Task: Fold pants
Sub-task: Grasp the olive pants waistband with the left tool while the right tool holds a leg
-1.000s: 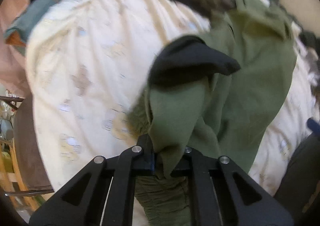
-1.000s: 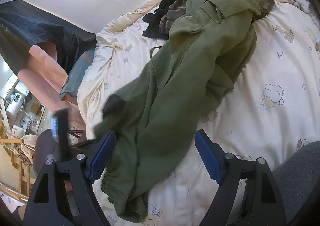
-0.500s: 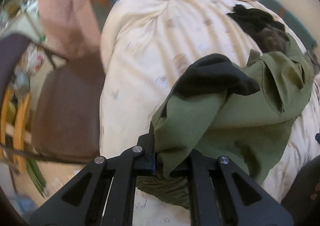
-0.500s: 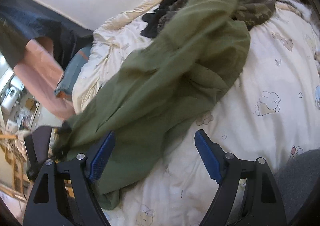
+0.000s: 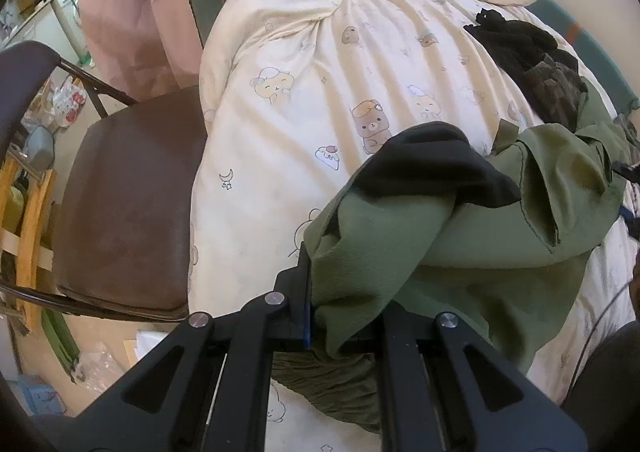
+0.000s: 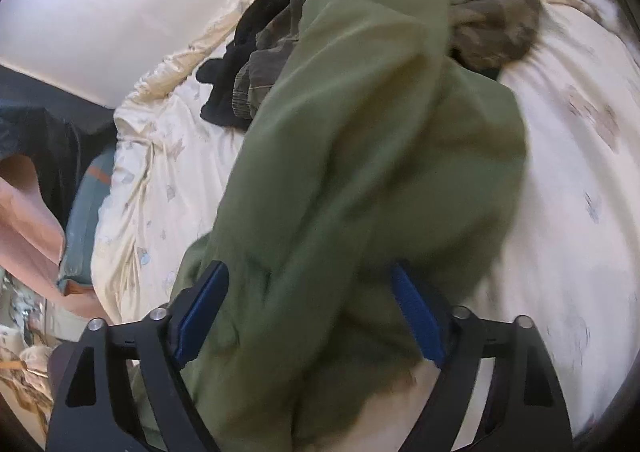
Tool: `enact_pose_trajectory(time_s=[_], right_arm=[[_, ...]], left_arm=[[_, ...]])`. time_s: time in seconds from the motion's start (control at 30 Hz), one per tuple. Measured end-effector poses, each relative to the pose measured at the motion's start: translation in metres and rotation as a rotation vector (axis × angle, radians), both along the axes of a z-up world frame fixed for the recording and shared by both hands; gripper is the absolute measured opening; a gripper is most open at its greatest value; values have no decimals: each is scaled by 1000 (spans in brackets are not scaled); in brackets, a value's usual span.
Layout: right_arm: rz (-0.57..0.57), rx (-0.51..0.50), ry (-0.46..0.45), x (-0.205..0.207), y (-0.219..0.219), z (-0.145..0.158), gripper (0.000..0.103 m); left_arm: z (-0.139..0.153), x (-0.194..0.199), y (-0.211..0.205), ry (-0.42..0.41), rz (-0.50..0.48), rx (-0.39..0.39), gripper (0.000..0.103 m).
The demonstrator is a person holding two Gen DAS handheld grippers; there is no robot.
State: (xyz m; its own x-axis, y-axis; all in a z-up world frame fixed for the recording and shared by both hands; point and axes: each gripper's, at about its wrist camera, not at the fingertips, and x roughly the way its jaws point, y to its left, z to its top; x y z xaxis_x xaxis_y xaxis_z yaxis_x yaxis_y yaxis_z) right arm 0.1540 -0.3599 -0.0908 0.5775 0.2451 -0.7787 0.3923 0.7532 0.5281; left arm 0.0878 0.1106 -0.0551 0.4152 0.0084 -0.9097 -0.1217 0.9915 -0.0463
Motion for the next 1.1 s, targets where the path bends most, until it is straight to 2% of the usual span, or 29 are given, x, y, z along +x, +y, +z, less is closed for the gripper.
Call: enact_pose_trajectory(time_s=[0.03, 0.07, 0.1, 0.17, 0.27, 0.37, 0.5, 0.6, 0.7, 0.77, 0.83, 0.87, 0.97, 1.0, 1.03, 1.07, 1.1], right_arm=[[23, -14, -1, 9, 1, 2, 65], [62, -46, -9, 20, 6, 8, 47], [93, -82, -14, 26, 12, 14, 22], [156, -171, -36, 38, 24, 30, 11], [285, -285, -109, 58, 58, 70, 8], [380, -325, -193, 79, 97, 112, 8], [507, -336, -314, 99, 159, 169, 8], [647, -290, -403, 106, 218, 203, 7], [792, -248, -458, 95, 271, 219, 7], [880, -223, -468, 87, 303, 218, 7], [924, -251, -444, 83, 325, 207, 8], [949, -247, -400, 86, 335, 192, 8], [970, -209, -286, 88, 342, 155, 15], [972, -208, -265, 87, 341, 144, 24], [977, -205, -253, 83, 340, 135, 37], [979, -204, -241, 80, 338, 129, 74], [977, -190, -233, 75, 334, 124, 88]], left_arm=[[-1, 1, 0, -2, 0, 0, 7], [-1, 1, 0, -3, 1, 4, 7], [-2, 1, 0, -4, -1, 5, 7], [-1, 1, 0, -9, -6, 1, 7], [1, -1, 6, -20, 6, -31, 7], [5, -5, 12, -30, 5, -78, 7], [14, -13, 16, -49, -8, -110, 7], [20, -22, 24, -59, 3, -128, 7], [23, -30, 34, -52, 28, -154, 7], [22, -34, 37, -46, 37, -171, 7], [23, -36, 36, -46, 35, -173, 7], [23, -36, 35, -46, 32, -172, 7], [21, -38, 32, -43, 24, -177, 7], [21, -38, 30, -44, 20, -171, 7], [22, -38, 29, -46, 17, -167, 7], [22, -38, 28, -48, 12, -163, 7], [21, -37, 26, -48, 9, -161, 7]])
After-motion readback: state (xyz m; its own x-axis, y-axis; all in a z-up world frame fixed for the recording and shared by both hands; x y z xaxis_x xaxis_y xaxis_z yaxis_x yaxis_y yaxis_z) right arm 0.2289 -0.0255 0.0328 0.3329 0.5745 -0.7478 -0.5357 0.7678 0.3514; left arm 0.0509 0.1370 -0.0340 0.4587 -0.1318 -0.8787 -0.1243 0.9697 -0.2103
